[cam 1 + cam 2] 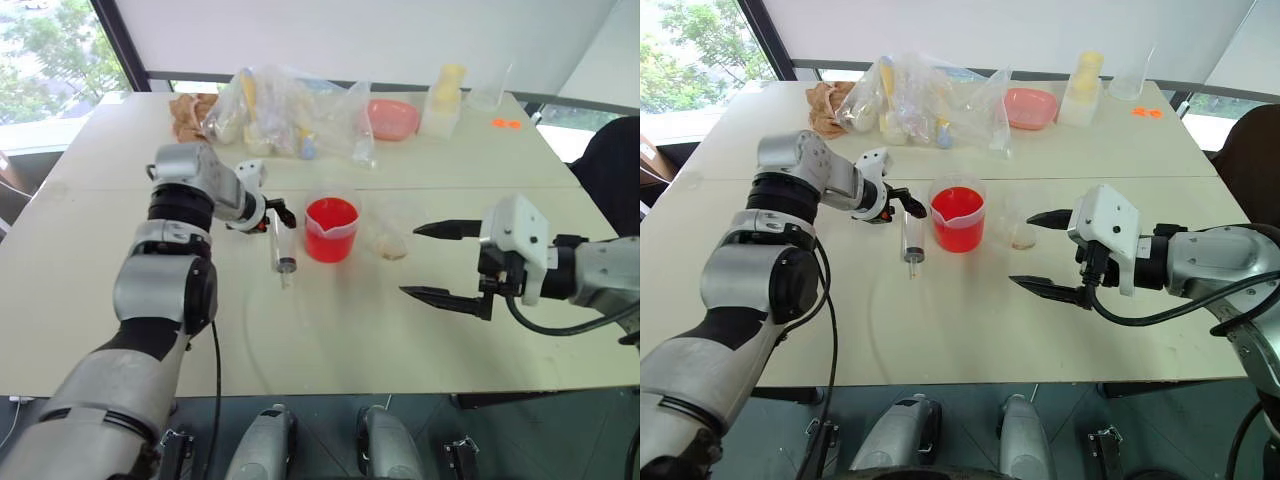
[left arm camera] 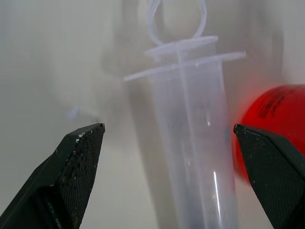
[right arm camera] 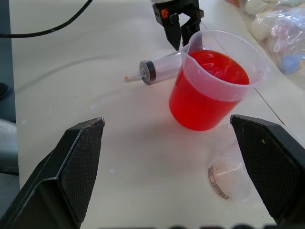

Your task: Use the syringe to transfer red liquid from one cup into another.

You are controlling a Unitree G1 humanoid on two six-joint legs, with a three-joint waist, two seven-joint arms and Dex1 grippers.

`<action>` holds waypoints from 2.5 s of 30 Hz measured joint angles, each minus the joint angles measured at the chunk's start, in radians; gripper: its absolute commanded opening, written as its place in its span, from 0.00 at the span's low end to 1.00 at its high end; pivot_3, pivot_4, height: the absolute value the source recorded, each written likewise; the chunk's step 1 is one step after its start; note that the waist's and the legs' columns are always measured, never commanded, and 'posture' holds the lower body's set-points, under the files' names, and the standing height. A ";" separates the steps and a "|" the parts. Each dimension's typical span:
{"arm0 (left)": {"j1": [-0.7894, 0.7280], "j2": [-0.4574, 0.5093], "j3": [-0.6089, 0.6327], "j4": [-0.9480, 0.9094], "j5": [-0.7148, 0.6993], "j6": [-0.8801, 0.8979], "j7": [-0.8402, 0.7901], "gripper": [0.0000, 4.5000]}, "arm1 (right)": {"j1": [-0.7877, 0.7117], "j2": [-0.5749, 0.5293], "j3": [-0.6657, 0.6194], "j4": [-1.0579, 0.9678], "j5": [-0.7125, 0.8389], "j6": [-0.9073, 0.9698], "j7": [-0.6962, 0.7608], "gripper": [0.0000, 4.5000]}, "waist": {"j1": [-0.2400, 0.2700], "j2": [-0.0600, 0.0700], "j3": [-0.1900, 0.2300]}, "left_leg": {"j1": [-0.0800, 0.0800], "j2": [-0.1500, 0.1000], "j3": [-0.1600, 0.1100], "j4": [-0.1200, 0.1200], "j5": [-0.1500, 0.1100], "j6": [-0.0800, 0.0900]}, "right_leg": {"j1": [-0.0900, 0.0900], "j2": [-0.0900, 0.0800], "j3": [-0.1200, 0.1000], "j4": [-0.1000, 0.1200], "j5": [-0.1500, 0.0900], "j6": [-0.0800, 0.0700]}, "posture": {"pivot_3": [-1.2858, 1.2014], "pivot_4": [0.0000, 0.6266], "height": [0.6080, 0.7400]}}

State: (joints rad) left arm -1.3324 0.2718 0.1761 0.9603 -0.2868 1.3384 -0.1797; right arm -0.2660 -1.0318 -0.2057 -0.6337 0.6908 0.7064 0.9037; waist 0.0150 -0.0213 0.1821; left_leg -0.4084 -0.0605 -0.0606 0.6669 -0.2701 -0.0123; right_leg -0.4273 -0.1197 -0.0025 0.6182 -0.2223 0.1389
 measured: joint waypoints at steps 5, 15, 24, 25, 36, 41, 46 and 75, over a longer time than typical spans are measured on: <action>-0.012 -0.013 0.006 0.064 0.020 -0.089 0.004 1.00 | 0.010 0.008 0.000 0.000 -0.001 -0.006 -0.008 0.98 | 0.000 0.000 0.000 | 0.002 0.000 0.000 0.000 -0.001 0.003 | 0.001 0.000 0.000 0.001 0.002 -0.001 | 0.52 0.24 1.00; -0.014 -0.043 -0.003 0.137 0.072 -0.172 0.009 0.57 | 0.022 0.016 0.000 -0.001 -0.001 -0.016 -0.023 1.00 | -0.001 0.001 -0.001 | 0.017 0.002 -0.001 0.000 -0.001 0.003 | 0.019 0.000 -0.001 -0.001 0.003 -0.001 | 0.52 0.24 1.00; -0.017 -0.047 0.019 0.159 0.068 -0.189 0.007 0.35 | 0.022 0.022 0.000 -0.001 -0.002 -0.018 -0.024 1.00 | -0.004 0.001 -0.001 | 0.018 0.003 0.000 0.000 -0.001 0.003 | 0.019 0.001 -0.001 -0.001 0.003 -0.001 | 0.52 0.24 1.00; -0.017 -0.044 0.026 0.159 0.066 -0.187 0.008 0.35 | 0.022 0.024 0.000 -0.001 -0.002 -0.018 -0.024 1.00 | -0.005 0.001 -0.001 | 0.018 0.003 0.000 0.000 0.000 0.003 | 0.019 0.001 -0.001 -0.001 0.003 -0.001 | 0.52 0.24 1.00; -0.075 0.234 -0.073 -0.290 0.069 -0.299 -0.230 0.35 | -0.062 0.025 -0.087 0.066 0.091 0.028 -0.047 1.00 | -0.021 -0.002 0.003 | 0.001 0.003 0.000 0.000 0.004 -0.005 | -0.003 0.000 0.001 0.006 0.004 -0.002 | 0.52 0.24 1.00; 0.071 0.280 0.019 -0.565 -0.085 -0.591 -0.540 0.35 | -0.208 0.033 -0.108 0.262 -0.051 -0.087 -0.128 1.00 | -0.018 -0.001 0.003 | 0.001 0.003 0.001 -0.001 0.004 -0.005 | -0.001 0.000 0.001 0.001 0.005 -0.003 | 0.52 0.24 1.00; 0.206 0.212 0.030 -0.576 -0.179 -0.699 -0.726 0.35 | -0.410 0.129 -0.002 0.387 -0.217 -0.232 -0.232 1.00 | -0.017 -0.001 0.003 | 0.000 0.003 0.002 0.000 0.004 -0.004 | -0.002 0.002 0.001 0.002 0.006 -0.004 | 0.52 0.24 1.00; 0.243 0.002 -0.088 -0.501 -0.197 -0.907 -0.910 0.35 | -0.635 0.414 0.180 0.539 -0.459 -0.464 -0.286 1.00 | -0.030 -0.002 0.003 | 0.000 0.003 0.002 0.000 0.002 0.001 | -0.002 0.004 0.001 0.002 0.006 -0.004 | 0.52 0.24 1.00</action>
State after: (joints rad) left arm -1.0895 0.2739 0.0877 0.4590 -0.4839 0.4314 -1.0901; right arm -0.9011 -0.6179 -0.0261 -0.0949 0.2317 0.2423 0.6176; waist -0.0154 -0.0229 0.1856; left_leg -0.4080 -0.0576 -0.0585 0.6670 -0.2686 -0.0111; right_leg -0.4292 -0.1161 -0.0018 0.6199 -0.2167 0.1345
